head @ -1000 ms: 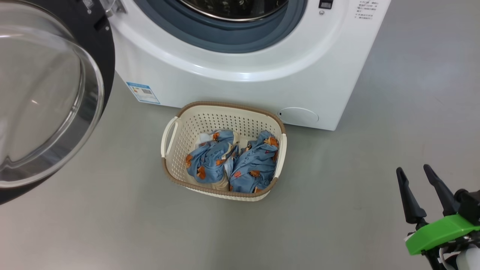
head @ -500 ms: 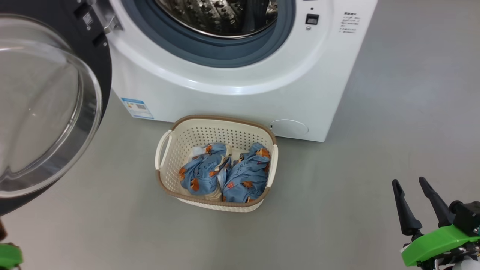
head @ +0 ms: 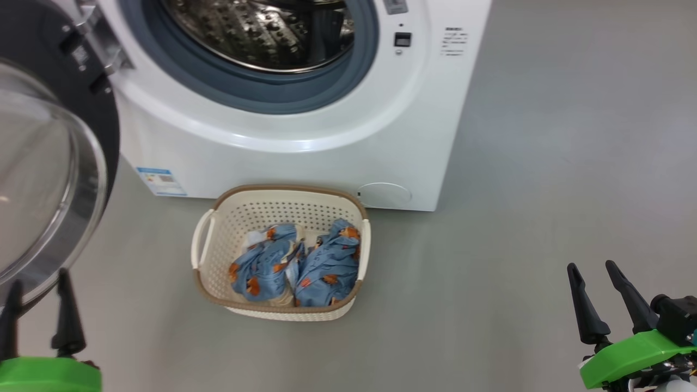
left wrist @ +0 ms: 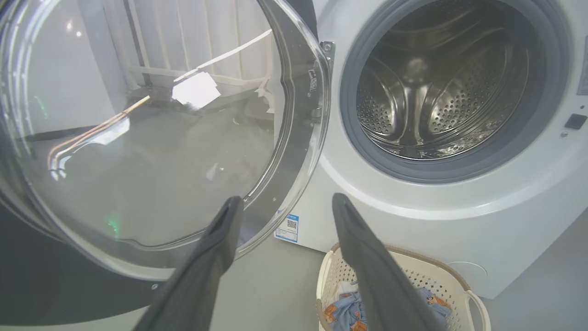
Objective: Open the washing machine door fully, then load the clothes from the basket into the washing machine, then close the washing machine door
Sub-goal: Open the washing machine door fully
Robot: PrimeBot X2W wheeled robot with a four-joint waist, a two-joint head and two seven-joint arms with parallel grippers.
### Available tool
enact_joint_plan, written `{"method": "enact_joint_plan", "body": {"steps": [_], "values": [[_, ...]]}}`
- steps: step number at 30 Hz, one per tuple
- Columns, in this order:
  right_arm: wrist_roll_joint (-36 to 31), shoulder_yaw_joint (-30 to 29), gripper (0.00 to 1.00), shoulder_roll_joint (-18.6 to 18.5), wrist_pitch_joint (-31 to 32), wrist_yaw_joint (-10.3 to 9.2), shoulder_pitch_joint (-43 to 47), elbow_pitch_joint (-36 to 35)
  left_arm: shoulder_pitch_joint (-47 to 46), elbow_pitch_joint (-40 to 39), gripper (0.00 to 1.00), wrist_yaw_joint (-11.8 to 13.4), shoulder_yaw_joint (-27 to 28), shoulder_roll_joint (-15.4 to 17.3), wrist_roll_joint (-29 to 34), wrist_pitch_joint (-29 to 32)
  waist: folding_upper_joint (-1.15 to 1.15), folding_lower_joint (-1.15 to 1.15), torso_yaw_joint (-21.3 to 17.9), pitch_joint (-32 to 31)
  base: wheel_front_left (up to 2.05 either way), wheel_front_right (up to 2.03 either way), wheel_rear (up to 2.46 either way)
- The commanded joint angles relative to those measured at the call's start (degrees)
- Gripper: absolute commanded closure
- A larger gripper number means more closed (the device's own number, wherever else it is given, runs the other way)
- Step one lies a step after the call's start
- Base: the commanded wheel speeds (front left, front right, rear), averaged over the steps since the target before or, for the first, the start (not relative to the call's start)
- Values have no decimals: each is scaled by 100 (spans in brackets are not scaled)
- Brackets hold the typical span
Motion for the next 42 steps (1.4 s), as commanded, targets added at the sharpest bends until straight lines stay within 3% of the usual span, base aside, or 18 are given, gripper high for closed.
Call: {"method": "enact_joint_plan", "body": {"steps": [1,23,42], "values": [[34,74,0,-48,-74,8,68,-144,-33,-222,0,-9,25,270,-62,-30,0,0,-167,-33,0,0,0],[83,59,0,32,-74,8,208,-161,238,-629,0,-9,-1024,439,-264,-30,0,0,-928,-239,0,0,0],[70,16,0,56,-74,8,240,-190,305,-763,0,-9,-1072,383,-409,-30,0,0,-954,-263,0,0,0]]}}
